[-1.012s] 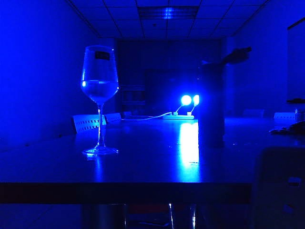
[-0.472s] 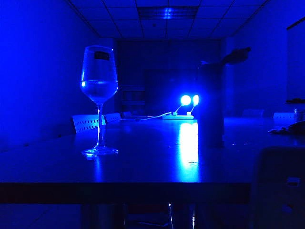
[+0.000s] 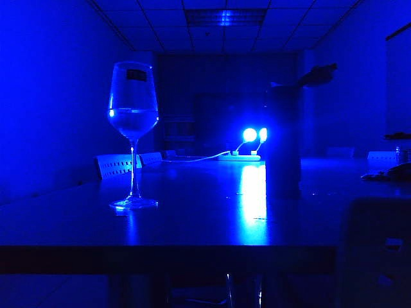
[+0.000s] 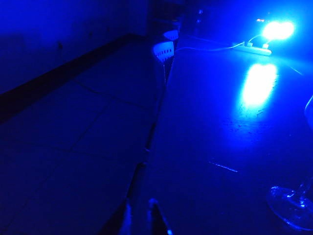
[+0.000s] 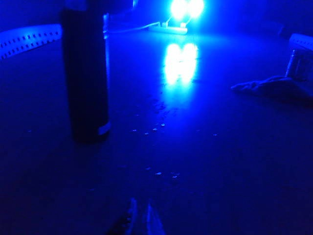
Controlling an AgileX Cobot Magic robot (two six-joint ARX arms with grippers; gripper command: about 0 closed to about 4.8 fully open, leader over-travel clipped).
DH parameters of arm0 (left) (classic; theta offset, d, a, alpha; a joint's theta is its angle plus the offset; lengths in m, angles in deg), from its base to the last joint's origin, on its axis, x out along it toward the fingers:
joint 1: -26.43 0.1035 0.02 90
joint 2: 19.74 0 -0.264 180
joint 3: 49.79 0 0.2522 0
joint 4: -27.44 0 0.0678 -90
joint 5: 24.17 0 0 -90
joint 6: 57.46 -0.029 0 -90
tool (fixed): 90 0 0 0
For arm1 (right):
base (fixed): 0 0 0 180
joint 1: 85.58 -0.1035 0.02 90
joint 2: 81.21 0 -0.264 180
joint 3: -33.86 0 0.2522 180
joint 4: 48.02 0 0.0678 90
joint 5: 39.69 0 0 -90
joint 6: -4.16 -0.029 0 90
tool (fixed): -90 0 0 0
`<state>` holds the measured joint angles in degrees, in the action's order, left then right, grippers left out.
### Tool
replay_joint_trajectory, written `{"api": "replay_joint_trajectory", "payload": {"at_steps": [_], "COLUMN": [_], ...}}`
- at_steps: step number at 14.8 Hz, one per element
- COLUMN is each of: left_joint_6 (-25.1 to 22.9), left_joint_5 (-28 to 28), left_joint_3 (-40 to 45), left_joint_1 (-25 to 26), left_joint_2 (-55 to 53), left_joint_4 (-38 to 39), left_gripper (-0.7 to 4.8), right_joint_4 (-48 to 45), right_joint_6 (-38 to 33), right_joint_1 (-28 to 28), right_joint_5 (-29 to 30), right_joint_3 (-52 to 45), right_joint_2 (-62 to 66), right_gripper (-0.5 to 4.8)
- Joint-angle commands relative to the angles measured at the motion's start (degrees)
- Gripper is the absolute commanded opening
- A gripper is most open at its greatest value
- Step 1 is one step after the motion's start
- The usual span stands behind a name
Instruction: Pick up the black thermos cup, pour some water from it into the stemmed glass, and then put the thermos cup back on the table.
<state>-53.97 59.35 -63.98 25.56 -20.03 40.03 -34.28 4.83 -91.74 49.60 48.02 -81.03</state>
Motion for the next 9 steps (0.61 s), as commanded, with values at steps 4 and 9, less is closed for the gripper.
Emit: {"api": "replay_joint_trajectory", "payload": {"at_steps": [4,9], "left_joint_6": [-0.04,-0.04], "left_joint_5": [-0.15,0.04], "left_joint_3": [0.07,0.07], "left_joint_1": [0.07,0.04], "left_joint_2": [-0.09,-0.09], "left_joint_4": [-0.63,-0.63], "left_gripper": [0.52,0.52], "right_joint_4": [-1.73,-1.73], "right_joint_6": [-0.24,-0.24], "right_joint_1": [4.07,4.07], "right_joint_5": [4.09,4.09], "right_joint_3": [-0.13,-0.11], "right_joint_2": [0.0,0.0], "right_gripper": [0.31,0.31]}}
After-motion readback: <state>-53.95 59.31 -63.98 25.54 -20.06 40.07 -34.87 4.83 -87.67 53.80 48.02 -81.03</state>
